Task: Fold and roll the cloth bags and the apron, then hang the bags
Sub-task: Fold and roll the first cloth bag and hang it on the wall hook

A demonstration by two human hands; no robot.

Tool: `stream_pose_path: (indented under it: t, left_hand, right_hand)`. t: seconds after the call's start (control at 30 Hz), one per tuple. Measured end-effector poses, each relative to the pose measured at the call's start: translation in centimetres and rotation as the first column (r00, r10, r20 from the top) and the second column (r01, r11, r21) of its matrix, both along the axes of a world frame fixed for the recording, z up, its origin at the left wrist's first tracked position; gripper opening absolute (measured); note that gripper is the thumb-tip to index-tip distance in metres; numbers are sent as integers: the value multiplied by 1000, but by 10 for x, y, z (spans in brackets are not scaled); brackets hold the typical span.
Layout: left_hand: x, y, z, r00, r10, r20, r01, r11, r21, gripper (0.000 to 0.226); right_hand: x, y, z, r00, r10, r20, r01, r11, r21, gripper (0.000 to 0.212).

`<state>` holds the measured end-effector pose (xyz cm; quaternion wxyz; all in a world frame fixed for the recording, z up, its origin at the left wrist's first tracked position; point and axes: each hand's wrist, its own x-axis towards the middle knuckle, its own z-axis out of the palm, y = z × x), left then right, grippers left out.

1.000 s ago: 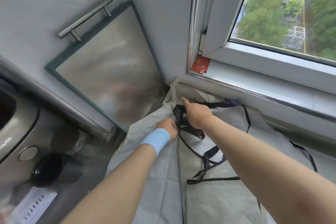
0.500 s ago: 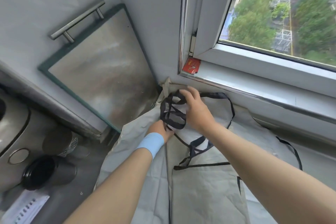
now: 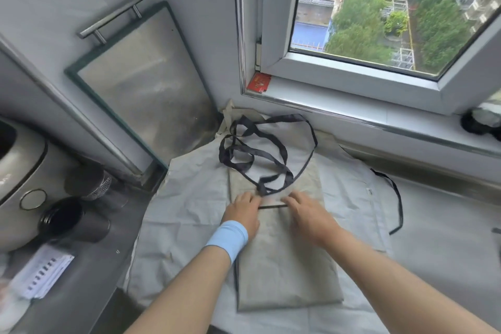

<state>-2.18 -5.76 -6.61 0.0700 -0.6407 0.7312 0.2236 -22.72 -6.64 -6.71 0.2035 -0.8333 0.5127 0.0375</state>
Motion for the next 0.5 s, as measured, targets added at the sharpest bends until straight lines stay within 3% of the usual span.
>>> stream_pose_path:
  t: [0.07,0.13,0.2,0.3,0.33,0.5]
  left_hand:
    - [-5,16,6,996,87,26,-80,977,-196,44]
    - [-10,30,10,998,56,22,-47,951,-306,38]
    - [-14,45,11,995,-100,-8,96,967,-237,25]
    - [-22,68,8,979,-189,-78,195,976,91,18]
    - [-24,77,4,976,-210,-55,216,968,132,20]
    - [-26,108,-9,978,-201,-52,204,978,53,51]
  right_hand:
    - [-5,18,3,1000,-18,7,18,1000,-26,67]
    - [-13,38,4,999,31,-35,-34,997,-71,61]
    - [-20,59,3,993,112,-40,-115,989,-93,51]
    - [-27,86,0,987,159,32,-158,987,-31,53]
    - [-29,95,-2,983,181,32,-180,983,-17,56]
    - [-36,125,-9,921,339,-194,-357,932,-66,53]
